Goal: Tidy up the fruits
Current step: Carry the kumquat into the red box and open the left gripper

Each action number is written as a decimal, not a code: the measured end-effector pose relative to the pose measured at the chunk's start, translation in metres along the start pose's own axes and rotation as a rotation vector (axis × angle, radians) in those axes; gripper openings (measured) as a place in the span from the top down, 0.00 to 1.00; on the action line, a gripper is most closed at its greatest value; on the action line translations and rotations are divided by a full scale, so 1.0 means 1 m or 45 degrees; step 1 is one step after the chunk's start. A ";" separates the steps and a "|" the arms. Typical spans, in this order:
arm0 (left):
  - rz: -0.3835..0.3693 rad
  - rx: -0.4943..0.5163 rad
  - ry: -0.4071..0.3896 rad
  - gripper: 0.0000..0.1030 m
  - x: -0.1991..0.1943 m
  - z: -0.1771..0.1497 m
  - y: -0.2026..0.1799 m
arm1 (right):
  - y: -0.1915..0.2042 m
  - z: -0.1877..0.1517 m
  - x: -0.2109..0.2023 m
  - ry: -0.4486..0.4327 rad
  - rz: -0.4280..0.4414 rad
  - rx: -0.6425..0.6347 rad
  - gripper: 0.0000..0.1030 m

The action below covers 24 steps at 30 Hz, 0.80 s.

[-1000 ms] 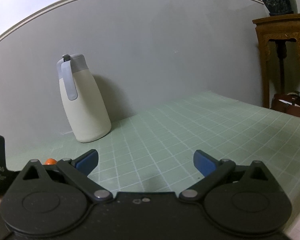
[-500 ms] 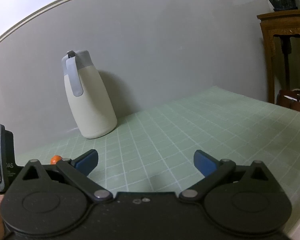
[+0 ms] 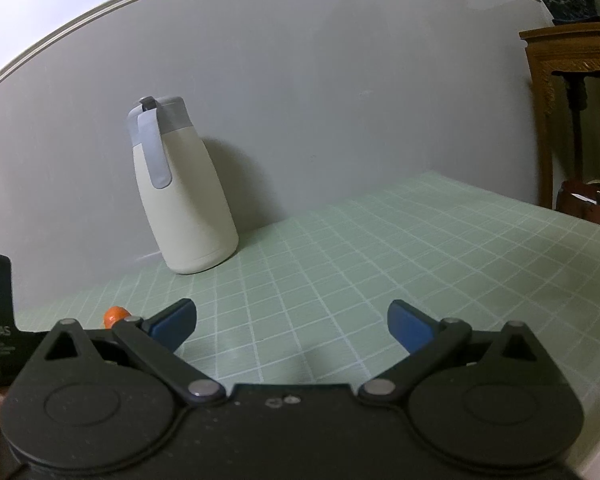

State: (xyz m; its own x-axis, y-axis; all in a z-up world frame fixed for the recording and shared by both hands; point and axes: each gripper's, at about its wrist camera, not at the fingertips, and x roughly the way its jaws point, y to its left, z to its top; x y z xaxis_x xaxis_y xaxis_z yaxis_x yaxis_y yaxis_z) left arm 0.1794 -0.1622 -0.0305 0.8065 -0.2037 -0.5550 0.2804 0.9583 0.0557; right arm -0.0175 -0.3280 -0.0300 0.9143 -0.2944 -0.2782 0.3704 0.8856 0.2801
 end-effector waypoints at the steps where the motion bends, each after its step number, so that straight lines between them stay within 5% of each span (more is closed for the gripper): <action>1: 0.003 -0.001 -0.003 0.82 -0.003 0.000 0.002 | 0.001 0.000 0.000 0.000 0.002 -0.003 0.01; 24: 0.217 -0.102 -0.125 0.82 -0.089 -0.014 0.105 | 0.066 -0.017 0.006 0.042 0.114 -0.170 0.01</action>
State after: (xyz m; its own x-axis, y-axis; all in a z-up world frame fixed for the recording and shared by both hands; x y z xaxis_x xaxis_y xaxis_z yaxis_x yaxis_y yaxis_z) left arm 0.1295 -0.0406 0.0128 0.8868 -0.0525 -0.4592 0.0969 0.9926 0.0737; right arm 0.0098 -0.2648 -0.0289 0.9361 -0.2021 -0.2880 0.2605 0.9483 0.1813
